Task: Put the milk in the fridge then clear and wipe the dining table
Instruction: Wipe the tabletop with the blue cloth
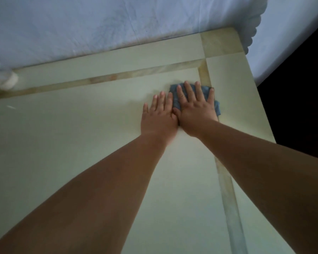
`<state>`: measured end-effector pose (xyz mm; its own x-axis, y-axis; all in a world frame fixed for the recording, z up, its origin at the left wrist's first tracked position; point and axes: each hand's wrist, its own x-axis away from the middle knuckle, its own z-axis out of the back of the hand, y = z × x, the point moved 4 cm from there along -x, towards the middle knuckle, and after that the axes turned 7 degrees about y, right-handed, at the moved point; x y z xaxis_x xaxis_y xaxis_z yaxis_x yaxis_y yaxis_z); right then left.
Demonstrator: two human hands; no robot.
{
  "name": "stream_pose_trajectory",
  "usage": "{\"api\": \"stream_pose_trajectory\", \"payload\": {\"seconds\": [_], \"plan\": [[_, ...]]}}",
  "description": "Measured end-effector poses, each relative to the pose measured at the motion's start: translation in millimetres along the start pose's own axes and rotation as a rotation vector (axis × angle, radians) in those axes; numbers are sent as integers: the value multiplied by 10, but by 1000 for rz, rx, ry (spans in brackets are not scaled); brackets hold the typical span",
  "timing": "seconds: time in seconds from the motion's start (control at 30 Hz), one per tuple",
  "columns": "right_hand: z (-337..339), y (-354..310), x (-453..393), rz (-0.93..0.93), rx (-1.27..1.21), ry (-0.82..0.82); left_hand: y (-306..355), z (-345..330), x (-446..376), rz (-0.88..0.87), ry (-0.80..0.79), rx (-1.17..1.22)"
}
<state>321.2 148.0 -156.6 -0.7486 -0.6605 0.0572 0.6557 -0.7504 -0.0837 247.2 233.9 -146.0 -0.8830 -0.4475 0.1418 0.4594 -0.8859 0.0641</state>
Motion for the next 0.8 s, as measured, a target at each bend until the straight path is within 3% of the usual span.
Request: {"api": "stream_pose_trajectory", "payload": {"seconds": [0.33,0.8], "plan": [[-85,-712,1778,2,-65,-85,-325,-122,1862,-109,-25,-26],[-285,-2505,4042,180,-63,-216,-1618,-331,4582,-104,-153,-38]]}}
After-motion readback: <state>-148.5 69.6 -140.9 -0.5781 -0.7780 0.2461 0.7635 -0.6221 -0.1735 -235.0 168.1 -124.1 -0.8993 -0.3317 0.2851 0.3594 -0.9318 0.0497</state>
